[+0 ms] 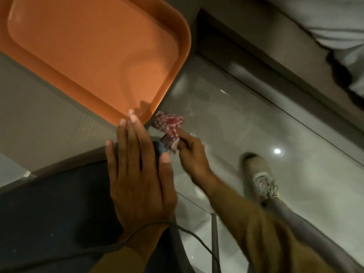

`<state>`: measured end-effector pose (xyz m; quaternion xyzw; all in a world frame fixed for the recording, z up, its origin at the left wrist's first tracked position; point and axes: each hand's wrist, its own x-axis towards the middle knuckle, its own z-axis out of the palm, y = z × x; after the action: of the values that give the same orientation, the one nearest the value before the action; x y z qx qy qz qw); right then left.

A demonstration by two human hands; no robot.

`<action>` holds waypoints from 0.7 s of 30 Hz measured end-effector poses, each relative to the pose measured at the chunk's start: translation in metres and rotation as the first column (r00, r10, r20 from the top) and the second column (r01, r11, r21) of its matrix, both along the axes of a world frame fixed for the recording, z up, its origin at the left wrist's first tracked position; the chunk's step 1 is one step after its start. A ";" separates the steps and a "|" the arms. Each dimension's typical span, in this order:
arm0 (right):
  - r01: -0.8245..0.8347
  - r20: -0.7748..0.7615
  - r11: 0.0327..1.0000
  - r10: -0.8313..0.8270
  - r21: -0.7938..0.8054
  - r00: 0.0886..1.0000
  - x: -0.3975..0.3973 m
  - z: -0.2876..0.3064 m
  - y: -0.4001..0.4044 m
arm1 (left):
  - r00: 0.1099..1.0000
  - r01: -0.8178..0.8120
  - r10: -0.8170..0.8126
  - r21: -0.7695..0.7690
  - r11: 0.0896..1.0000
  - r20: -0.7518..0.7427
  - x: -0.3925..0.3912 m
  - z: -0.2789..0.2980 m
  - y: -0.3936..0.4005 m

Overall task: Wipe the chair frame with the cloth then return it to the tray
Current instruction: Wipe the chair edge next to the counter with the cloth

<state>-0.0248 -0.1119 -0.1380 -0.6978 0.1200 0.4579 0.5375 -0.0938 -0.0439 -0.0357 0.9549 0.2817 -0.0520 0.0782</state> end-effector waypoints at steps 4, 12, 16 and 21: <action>0.068 0.103 0.988 -0.083 0.138 0.991 -0.026 0.054 -0.015 | 1.000 -0.002 0.002 0.006 1.000 -0.028 0.003 0.002 -0.001; 0.013 0.090 0.990 -0.001 -0.144 0.996 0.001 -0.070 0.011 | 1.000 0.006 -0.006 -0.006 1.000 0.015 0.000 -0.003 -0.001; 0.063 -0.051 0.969 -0.077 -0.239 0.996 0.007 -0.097 0.027 | 1.000 0.023 -0.023 0.014 1.000 0.013 0.001 -0.005 0.002; 0.116 0.052 0.985 -0.110 -0.131 0.993 -0.011 -0.039 0.017 | 0.999 0.004 -0.004 0.004 1.000 -0.036 0.003 0.001 0.002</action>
<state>-0.0362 -0.0950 -0.1765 -0.7344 0.1778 0.4017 0.5173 -0.0907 -0.0423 -0.0344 0.9545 0.2812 -0.0690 0.0709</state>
